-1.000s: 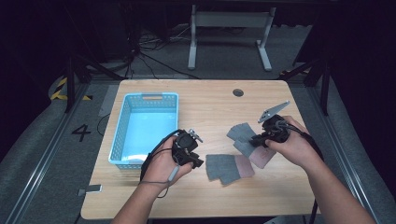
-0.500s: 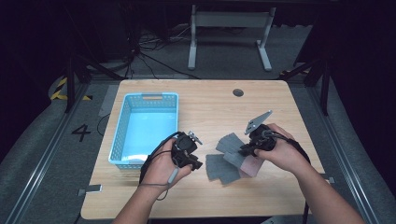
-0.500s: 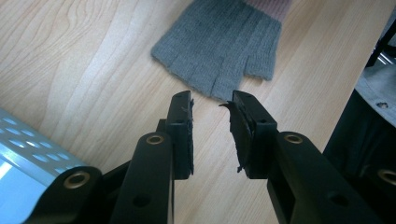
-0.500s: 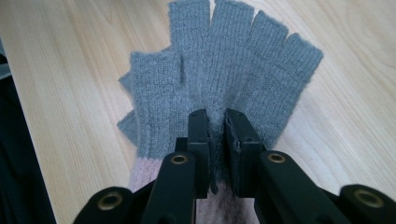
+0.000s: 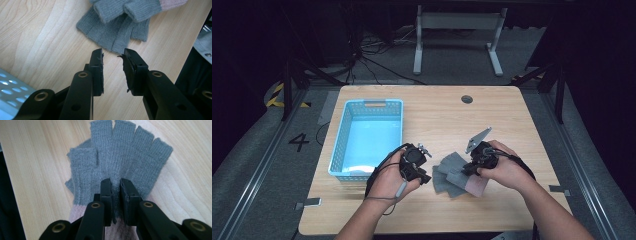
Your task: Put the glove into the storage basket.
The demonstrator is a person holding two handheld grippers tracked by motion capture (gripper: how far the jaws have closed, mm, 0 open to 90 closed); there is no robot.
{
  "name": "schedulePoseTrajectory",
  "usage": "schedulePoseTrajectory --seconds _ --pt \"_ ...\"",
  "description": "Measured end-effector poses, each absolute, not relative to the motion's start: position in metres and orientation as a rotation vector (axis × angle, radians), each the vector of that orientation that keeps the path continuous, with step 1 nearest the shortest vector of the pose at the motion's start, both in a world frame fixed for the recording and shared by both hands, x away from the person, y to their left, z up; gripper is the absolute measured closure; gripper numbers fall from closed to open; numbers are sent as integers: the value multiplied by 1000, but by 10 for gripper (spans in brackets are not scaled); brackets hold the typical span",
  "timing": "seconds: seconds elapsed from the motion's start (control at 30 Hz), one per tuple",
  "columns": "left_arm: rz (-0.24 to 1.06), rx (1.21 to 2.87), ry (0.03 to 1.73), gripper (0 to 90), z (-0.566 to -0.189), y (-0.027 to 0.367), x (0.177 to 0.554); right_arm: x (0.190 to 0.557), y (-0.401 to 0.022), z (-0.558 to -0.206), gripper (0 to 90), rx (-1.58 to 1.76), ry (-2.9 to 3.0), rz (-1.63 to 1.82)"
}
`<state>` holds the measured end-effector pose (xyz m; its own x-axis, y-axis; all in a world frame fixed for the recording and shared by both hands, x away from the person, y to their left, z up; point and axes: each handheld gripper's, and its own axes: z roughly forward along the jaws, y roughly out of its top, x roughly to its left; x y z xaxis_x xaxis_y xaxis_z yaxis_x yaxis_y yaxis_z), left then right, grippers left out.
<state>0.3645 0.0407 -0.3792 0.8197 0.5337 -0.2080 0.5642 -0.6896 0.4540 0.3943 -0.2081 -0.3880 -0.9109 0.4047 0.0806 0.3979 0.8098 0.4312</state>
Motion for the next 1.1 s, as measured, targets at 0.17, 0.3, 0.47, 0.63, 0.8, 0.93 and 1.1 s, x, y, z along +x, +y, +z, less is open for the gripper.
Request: schedulePoseTrajectory --seconds 0.17,0.3,0.47,0.63,0.8,0.93,1.1 --pt "-97 2509 818 697 -383 37 366 393 -206 -397 813 650 2985 676" --pt "-105 2519 814 692 -386 36 368 393 -204 -403 809 653 2996 651" --pt "-110 2524 811 690 -388 34 369 391 -203 -409 786 666 2992 648" --pt "-120 2532 806 691 -391 31 370 386 -203 -409 690 688 2960 684" --pt "-125 2536 802 690 -392 28 372 380 -209 -405 667 719 2922 757" --pt "-121 2539 787 690 -392 25 373 375 -220 -398 661 786 2870 820" --pt "-117 2533 783 691 -391 23 373 370 -236 -389 660 839 2805 887"
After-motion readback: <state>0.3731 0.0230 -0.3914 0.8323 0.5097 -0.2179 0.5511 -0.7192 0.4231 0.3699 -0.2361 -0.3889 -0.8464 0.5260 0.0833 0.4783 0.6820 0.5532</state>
